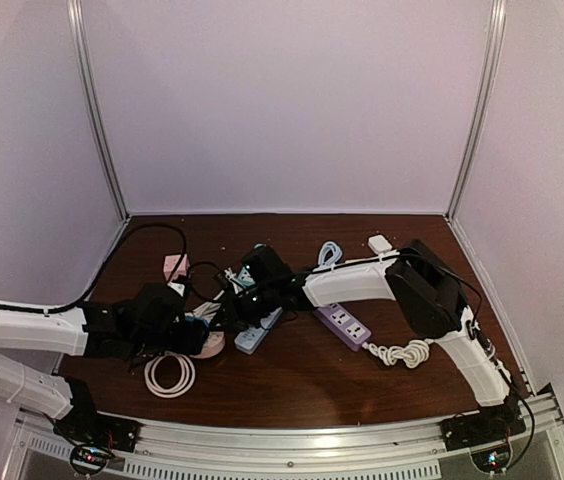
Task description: Pull the plug off the socket
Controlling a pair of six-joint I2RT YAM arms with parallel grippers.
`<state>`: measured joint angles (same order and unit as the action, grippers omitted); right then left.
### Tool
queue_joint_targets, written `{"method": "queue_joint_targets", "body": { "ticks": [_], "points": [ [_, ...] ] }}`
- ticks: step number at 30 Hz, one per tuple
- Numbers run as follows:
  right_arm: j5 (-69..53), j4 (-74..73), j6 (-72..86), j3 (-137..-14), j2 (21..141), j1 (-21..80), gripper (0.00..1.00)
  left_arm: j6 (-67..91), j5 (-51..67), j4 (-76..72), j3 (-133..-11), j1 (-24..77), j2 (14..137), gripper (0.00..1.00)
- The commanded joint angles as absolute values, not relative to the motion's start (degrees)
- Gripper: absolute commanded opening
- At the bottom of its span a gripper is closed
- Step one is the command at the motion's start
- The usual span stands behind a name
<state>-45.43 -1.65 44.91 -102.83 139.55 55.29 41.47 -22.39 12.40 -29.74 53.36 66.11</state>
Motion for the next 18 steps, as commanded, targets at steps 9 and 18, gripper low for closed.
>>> {"method": "queue_joint_targets", "body": {
  "ticks": [9, 18],
  "points": [
    [-47.0, -9.2, 43.6, -99.3, 140.1, 56.6, 0.03, 45.3, -24.2, -1.2, -28.2, 53.3, 68.8, 0.34],
    [-46.6, -12.8, 42.2, -101.1, 141.3, 57.8, 0.03, 45.1, -24.2, -4.5, -28.1, 53.2, 70.2, 0.33]
  ]
}}
